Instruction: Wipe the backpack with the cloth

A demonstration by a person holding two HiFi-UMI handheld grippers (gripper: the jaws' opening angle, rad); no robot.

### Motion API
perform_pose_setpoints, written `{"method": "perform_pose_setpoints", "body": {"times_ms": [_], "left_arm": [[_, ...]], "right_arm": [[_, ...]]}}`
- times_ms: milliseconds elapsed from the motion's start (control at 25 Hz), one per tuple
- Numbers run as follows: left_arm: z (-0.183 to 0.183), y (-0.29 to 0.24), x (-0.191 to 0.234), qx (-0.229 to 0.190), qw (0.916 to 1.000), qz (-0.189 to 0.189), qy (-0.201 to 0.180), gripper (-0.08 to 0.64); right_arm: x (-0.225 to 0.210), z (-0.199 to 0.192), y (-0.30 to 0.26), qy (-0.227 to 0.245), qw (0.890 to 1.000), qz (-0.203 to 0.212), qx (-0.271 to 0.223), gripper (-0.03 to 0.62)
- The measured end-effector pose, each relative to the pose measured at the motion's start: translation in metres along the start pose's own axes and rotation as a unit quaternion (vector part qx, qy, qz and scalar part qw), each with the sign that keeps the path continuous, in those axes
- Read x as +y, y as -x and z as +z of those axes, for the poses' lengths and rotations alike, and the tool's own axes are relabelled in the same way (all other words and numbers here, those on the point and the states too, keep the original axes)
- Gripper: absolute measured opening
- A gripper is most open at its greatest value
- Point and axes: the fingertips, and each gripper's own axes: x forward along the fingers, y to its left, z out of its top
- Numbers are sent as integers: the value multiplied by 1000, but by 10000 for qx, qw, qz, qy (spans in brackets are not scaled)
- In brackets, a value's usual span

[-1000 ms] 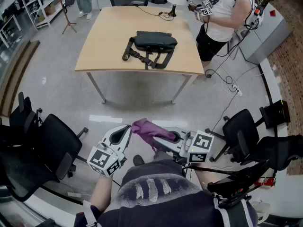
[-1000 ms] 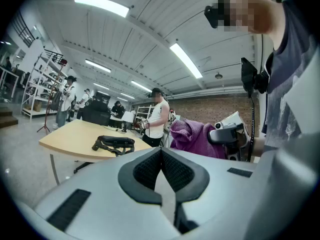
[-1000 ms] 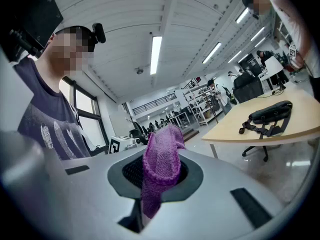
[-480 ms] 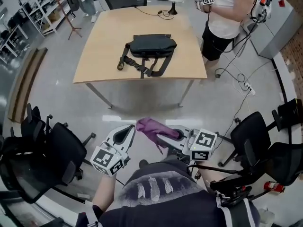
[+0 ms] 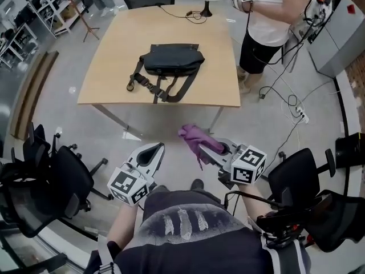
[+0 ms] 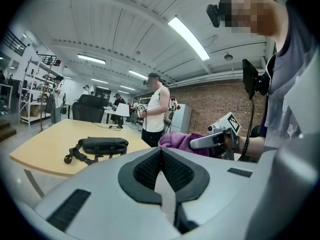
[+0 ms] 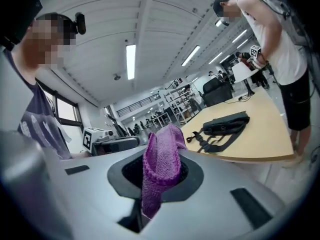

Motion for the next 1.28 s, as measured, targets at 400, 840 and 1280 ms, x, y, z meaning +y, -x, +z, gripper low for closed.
{"method": "perform_pose_setpoints", "body": {"times_ms": [400,840,1280], "left_arm": [[17,-61,82,-32,9998,-174,7,6],[31,-99,279,76,9981,-605,-13,6],[35,-110,411,611,9979,-191,-122,6]], "right_arm": [[-163,114,-17,541,9812,-1823,-338,32],[-353,181,-141,898,9180,-3845,372,32],[-496,114,-237,1445,8348,-4657,2557,32]]}}
